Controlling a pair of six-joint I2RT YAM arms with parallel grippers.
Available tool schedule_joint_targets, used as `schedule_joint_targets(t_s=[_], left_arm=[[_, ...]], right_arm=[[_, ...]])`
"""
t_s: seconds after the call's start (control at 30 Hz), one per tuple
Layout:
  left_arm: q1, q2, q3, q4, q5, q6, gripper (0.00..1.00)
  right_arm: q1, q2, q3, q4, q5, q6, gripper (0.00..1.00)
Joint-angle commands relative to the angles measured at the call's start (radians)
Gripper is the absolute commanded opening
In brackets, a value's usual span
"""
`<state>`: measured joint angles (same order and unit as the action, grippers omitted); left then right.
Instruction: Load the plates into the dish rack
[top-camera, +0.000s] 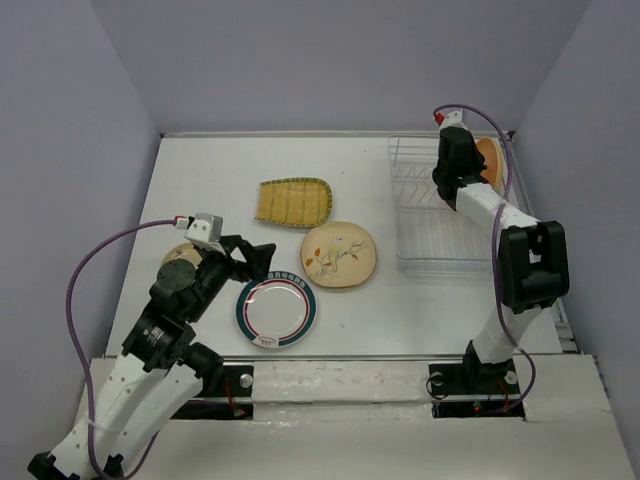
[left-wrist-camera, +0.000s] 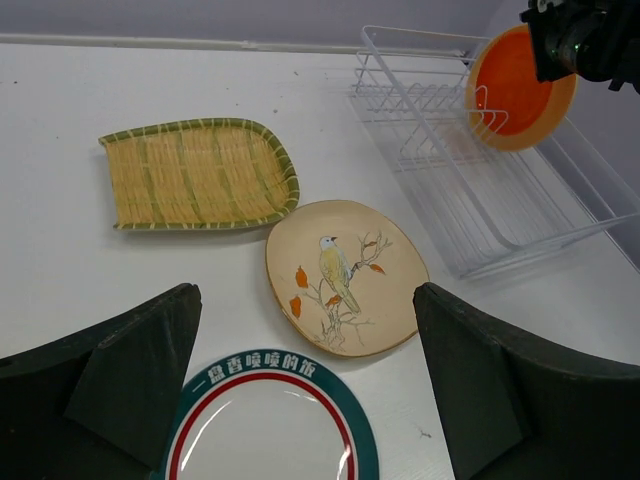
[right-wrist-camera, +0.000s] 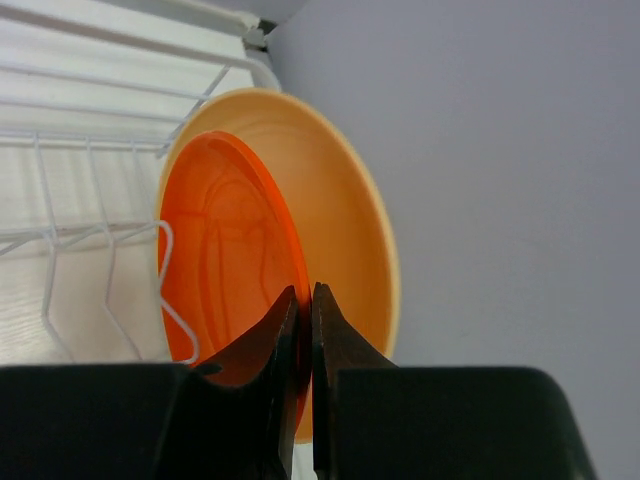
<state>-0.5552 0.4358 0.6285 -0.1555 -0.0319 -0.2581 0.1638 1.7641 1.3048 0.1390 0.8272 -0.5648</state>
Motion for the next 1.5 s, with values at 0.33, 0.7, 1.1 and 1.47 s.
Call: schedule_joint_targets(t_s=[0.33,0.7,1.1,1.47], left_arm=[[-0.005,0.270,0.028,-0.004,0.023,-0.010,0.98],[-0.060,0.556,0.079,-0.001,-0.029,-0.108,0.87],[-0.072,0.912,0.167,0.211,-0.035,-0.198,0.75],[-0.034,1.193,0.275,0.260,-0.016,-0.179,0.71]], right_arm=[[-0.026,-0.011,0.059,-0.111,-0.048,0.303,0.76],[0.022,-0.300,-0.021,-0.233,-0.405,0.655,0.84],[0.232,-0.569,-0.370,-0.012,-0.785,0.918,0.79],[0.295,-0.644,-0.450,0.005,-0.820,0.922,0.78]])
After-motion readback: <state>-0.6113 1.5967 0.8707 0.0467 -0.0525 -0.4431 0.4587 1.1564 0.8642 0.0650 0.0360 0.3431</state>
